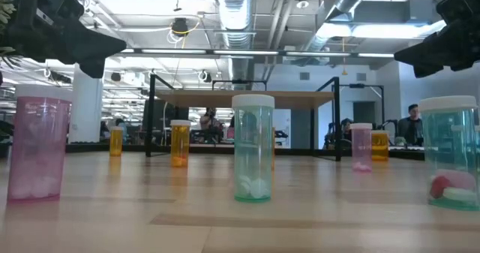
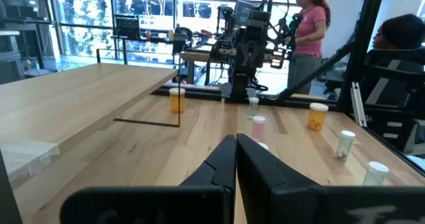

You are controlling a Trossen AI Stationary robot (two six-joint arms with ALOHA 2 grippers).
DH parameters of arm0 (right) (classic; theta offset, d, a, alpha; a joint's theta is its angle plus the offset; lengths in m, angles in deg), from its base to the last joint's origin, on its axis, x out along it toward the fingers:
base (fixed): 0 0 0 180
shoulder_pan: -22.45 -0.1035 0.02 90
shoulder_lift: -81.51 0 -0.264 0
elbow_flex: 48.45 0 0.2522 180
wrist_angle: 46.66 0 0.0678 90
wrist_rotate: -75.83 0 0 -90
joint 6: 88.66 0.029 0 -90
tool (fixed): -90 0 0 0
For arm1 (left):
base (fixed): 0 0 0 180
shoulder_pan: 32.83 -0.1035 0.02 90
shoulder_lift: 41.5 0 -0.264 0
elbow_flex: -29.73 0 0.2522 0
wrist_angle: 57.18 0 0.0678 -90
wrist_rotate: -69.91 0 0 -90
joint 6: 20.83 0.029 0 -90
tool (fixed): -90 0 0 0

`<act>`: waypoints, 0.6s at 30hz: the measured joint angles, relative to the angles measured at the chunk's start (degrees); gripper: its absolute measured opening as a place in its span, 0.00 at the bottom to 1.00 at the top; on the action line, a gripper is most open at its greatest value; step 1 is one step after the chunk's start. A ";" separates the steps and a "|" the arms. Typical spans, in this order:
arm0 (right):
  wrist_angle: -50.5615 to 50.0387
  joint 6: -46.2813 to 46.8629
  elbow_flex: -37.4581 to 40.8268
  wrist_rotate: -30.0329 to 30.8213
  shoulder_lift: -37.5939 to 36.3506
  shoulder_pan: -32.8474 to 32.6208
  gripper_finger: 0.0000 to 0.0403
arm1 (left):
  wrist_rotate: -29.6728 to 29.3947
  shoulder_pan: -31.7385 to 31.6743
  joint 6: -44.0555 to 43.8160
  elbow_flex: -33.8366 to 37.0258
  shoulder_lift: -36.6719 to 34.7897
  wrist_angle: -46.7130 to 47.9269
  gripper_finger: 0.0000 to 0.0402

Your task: Pick and place medicine bottles onto shelf by color

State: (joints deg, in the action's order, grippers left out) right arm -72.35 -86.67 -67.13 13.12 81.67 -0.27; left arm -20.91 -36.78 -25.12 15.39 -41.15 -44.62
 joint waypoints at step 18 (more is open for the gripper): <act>-0.02 -0.01 0.00 -0.02 0.00 0.01 0.10 | -1.23 -0.04 -0.10 0.00 -0.02 -0.22 0.00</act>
State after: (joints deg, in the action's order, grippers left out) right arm -72.37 -86.68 -67.12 13.09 81.67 -0.27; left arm -22.13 -36.82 -25.23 15.39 -41.16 -44.84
